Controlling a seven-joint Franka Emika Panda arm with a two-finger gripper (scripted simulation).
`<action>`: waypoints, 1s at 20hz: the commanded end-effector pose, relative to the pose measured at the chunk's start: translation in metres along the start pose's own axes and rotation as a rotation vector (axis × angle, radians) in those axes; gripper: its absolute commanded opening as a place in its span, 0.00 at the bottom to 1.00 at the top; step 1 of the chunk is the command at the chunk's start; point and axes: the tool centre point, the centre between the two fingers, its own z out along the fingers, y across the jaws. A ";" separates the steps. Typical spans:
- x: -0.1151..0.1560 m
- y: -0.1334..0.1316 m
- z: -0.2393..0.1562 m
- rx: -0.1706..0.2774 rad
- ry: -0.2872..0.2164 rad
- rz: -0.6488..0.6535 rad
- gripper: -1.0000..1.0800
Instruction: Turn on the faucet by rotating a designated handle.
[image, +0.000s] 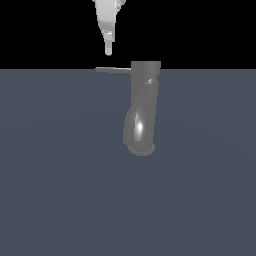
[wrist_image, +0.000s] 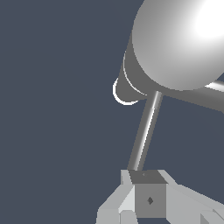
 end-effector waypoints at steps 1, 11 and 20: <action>-0.002 -0.010 0.010 0.003 0.010 0.063 0.00; -0.006 -0.034 0.039 0.015 0.043 0.226 0.00; -0.007 -0.040 0.046 0.019 0.051 0.265 0.00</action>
